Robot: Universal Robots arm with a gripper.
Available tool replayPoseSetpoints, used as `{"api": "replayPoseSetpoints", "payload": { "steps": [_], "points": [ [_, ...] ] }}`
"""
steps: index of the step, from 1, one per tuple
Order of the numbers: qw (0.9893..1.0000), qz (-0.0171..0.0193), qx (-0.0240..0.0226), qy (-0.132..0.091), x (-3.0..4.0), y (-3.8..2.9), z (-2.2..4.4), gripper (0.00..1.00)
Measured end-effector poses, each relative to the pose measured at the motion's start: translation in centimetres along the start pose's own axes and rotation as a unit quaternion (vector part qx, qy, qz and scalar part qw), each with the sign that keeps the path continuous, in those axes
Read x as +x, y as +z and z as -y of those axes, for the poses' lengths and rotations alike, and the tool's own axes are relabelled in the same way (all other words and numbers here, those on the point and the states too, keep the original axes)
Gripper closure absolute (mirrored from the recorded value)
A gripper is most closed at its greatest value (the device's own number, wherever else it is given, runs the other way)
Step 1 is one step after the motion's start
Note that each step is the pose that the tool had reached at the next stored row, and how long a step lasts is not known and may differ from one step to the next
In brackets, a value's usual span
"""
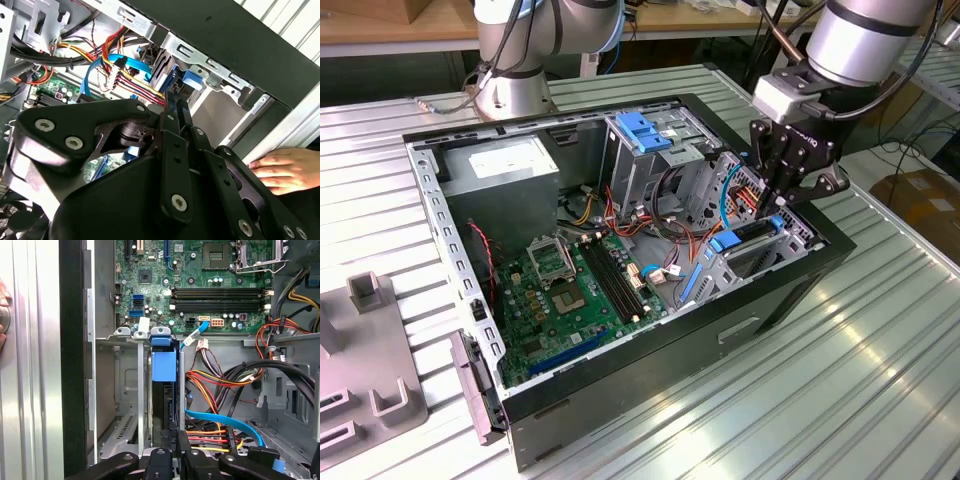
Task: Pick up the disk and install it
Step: 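Insert the first disk wire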
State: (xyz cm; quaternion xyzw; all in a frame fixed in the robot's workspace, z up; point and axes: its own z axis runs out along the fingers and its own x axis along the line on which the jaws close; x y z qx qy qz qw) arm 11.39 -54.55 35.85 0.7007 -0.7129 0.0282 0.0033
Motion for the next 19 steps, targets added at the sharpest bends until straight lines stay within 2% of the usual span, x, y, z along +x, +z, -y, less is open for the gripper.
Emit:
{"api": "replayPoseSetpoints", "payload": {
  "steps": [2,12,19],
  "points": [
    [1.0,0.0006,0.0,0.0,0.03,0.26,-0.01,0.84],
    [1.0,0.0028,0.0001,-0.003,0.21,0.73,-0.02,0.84],
    [1.0,0.0031,0.0002,-0.008,0.2,1.08,-0.05,0.84]
  ]
}}
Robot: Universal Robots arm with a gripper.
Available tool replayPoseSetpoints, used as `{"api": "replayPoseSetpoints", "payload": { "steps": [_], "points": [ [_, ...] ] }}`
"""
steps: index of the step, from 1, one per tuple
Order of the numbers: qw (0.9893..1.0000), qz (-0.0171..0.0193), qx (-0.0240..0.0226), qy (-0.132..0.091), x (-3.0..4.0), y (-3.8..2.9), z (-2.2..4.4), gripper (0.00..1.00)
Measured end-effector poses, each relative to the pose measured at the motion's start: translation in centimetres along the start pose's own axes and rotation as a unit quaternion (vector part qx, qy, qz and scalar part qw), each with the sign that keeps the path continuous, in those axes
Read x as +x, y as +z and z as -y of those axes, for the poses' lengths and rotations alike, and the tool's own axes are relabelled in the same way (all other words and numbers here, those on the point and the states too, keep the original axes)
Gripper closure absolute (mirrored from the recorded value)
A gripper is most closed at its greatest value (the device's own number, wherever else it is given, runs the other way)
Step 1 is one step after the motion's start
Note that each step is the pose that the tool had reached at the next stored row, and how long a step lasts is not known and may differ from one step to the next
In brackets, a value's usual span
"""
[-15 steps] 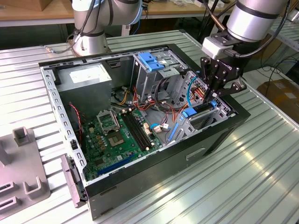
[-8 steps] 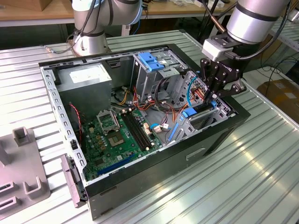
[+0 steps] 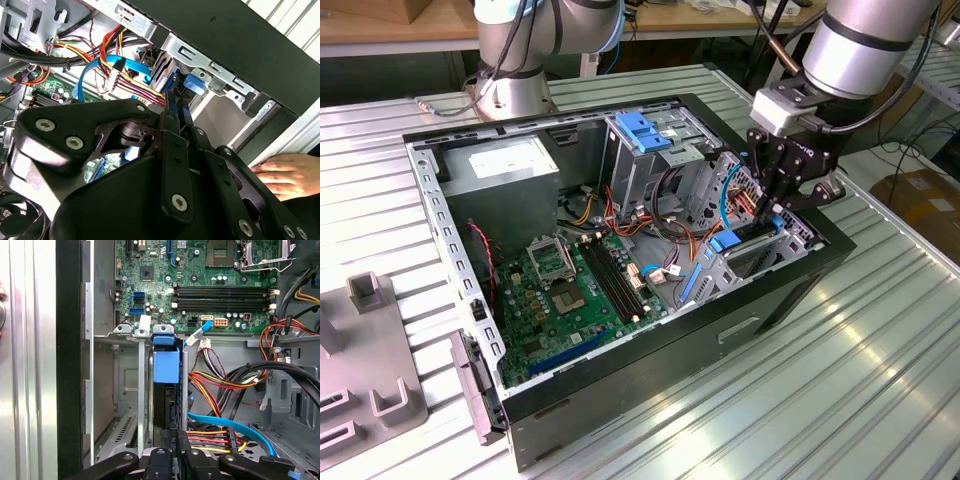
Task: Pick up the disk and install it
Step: 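Insert the first disk wire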
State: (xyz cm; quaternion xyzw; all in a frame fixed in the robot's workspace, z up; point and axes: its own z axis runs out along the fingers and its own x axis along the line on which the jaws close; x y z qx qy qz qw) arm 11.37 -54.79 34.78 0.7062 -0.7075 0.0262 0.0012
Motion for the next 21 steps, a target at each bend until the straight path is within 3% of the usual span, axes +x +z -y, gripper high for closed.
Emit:
{"api": "replayPoseSetpoints", "payload": {
  "steps": [5,12,16,18,21],
  "points": [
    [1.0,0.0007,0.0,0.0,-0.01,0.23,-0.01,0.84],
    [1.0,0.0064,0.0,0.0,0.01,0.81,-0.03,0.84],
    [1.0,0.007,0.0001,0.0,0.02,0.84,-0.03,0.84],
    [1.0,0.0069,0.0,0.0,0.03,0.58,-0.02,0.7],
    [1.0,0.0069,0.0,0.0,0.06,-0.29,0.01,0.7]
  ]
}}
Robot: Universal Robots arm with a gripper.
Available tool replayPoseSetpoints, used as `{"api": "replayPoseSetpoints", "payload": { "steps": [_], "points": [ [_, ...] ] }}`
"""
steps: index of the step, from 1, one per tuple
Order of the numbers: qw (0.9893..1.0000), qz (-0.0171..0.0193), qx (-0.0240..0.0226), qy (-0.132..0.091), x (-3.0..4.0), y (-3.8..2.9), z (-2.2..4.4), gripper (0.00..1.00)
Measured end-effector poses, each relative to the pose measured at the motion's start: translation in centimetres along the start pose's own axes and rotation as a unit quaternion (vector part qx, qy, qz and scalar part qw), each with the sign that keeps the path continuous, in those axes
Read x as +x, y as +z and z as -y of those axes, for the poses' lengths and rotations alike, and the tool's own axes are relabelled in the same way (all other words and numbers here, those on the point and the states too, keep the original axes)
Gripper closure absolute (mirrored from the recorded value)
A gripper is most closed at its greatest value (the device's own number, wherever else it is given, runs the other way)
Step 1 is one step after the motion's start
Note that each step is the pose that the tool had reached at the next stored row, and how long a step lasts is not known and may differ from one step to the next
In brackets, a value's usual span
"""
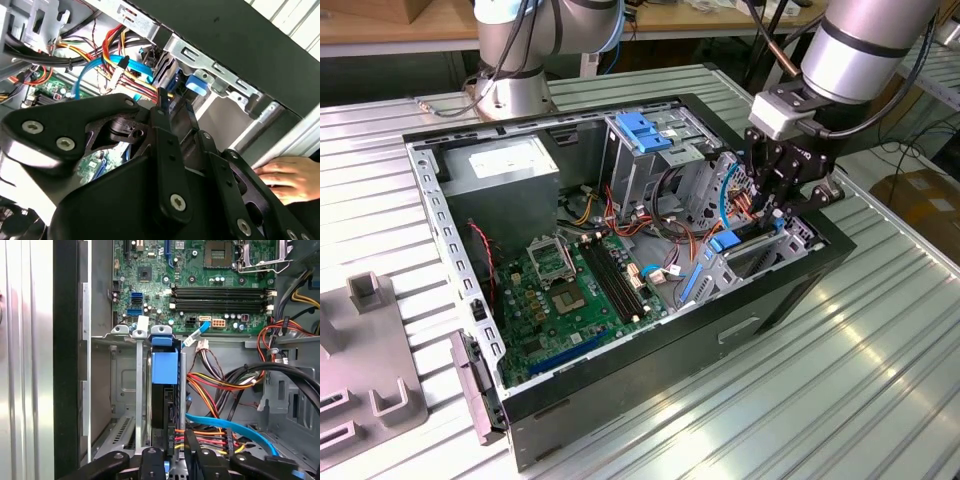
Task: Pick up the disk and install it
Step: 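Insert the first disk wire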
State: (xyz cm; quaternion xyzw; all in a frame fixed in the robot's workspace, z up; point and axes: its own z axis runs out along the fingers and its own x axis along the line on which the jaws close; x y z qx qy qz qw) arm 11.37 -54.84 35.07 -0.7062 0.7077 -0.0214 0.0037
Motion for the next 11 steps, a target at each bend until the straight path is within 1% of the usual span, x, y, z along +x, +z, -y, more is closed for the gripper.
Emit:
{"api": "replayPoseSetpoints", "payload": {
  "steps": [2,7,8,9,11],
  "points": [
    [1.0,0.0,0.0,0.0,0.01,-0.53,0.02,0.7],
    [1.0,0.0,0.0,0.0,0.02,-0.6,0.02,0.71],
    [1.0,0.0001,0.0,0.0,0.02,-0.6,0.02,0.78],
    [1.0,0.0,0.0,0.0,0.02,-0.62,0.02,0.9],
    [1.0,0.0,0.0,0.0,0.02,-0.64,0.02,0.9]
  ]
}}
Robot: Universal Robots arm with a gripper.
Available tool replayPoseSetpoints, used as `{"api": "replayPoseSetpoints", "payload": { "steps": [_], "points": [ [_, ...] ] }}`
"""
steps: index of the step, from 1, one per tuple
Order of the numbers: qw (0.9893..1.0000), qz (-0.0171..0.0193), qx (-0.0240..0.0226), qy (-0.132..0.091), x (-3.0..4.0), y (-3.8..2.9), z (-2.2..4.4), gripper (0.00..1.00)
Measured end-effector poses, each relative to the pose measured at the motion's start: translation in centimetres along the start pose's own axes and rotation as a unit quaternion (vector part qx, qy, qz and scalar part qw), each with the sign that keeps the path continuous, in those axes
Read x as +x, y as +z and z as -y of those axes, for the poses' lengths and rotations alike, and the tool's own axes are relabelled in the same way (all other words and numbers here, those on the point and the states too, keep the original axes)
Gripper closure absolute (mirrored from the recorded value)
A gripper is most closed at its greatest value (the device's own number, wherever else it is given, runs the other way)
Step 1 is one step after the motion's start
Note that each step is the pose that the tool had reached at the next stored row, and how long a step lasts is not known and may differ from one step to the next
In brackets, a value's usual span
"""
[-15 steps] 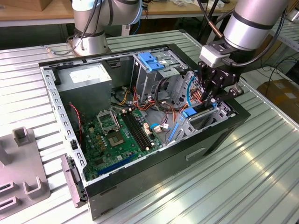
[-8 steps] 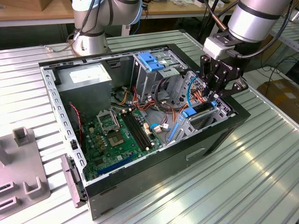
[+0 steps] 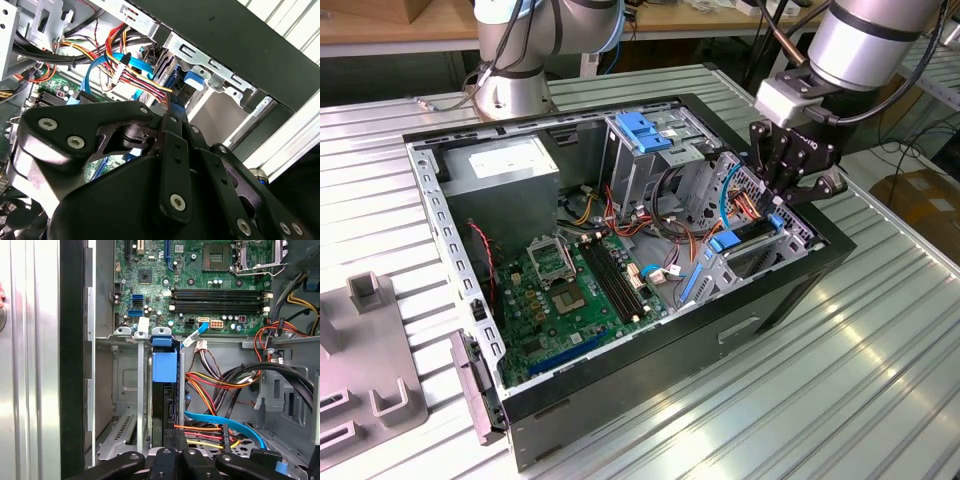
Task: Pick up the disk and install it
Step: 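Insert the first disk wire, then insert the second disk wire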
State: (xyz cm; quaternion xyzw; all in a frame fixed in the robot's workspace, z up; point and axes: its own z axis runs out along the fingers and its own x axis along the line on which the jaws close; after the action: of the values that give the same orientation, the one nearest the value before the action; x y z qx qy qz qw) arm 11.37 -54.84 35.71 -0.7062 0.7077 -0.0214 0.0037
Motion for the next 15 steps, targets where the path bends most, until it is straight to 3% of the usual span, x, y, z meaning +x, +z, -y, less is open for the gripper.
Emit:
{"api": "replayPoseSetpoints", "payload": {
  "steps": [15],
  "points": [
    [1.0,-0.0001,0.0,0.0,0.01,-0.26,0.01,0.9]
  ]
}}
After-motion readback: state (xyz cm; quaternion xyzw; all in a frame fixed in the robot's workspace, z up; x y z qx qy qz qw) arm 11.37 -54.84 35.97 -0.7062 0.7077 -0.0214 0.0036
